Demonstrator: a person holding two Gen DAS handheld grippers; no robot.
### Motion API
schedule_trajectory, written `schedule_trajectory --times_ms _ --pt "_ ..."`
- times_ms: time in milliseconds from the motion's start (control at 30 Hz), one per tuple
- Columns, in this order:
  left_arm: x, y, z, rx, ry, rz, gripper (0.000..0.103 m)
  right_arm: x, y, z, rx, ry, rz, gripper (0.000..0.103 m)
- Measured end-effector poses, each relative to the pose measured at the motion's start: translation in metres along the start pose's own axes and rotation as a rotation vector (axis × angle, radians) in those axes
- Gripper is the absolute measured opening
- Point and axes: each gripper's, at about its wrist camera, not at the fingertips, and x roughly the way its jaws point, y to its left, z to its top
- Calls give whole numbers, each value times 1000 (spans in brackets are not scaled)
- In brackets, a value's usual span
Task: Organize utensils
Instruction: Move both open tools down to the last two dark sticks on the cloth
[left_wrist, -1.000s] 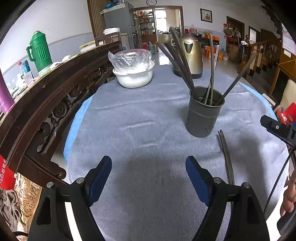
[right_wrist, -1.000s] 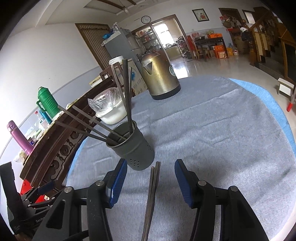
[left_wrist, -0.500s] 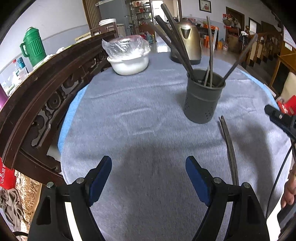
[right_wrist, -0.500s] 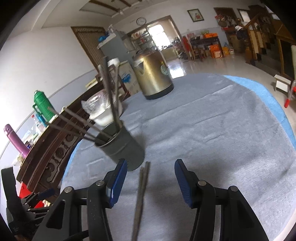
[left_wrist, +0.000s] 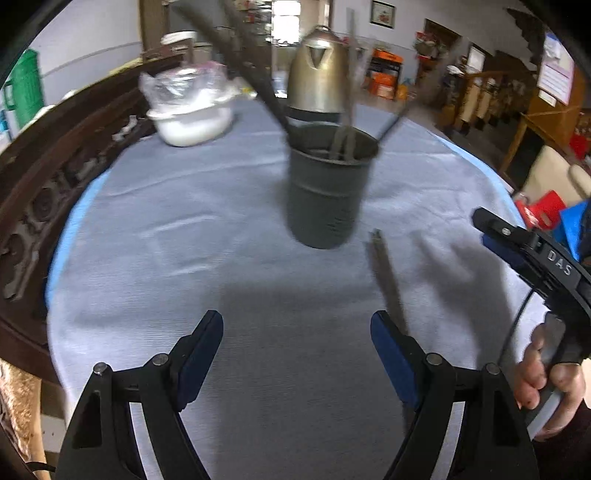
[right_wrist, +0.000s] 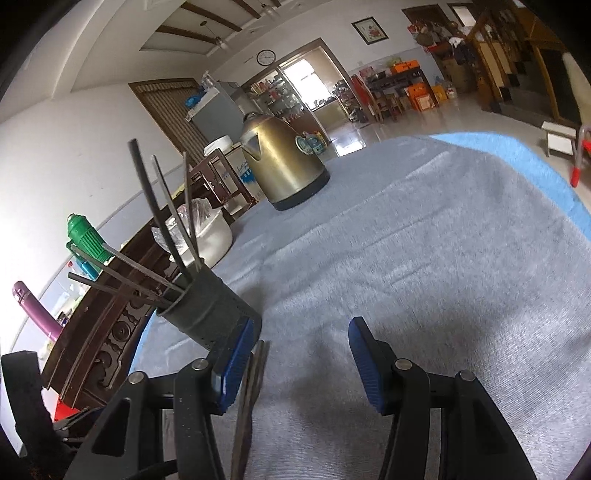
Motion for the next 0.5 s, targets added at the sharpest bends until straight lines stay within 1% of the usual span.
schedule_trajectory --times_ms 100,167,333,500 --pt "10 -14 -4 30 24 -30 83 0 -5 -1 -1 5 -3 57" --pt "15 -21 -6 46 33 -36 83 -1 -8 -1 7 4 0 57" --pt "26 -30 -8 76 55 -31 83 -4 -15 -2 28 8 0 58" --pt "36 -31 -8 68 91 -35 82 -9 -13 1 28 4 -2 58"
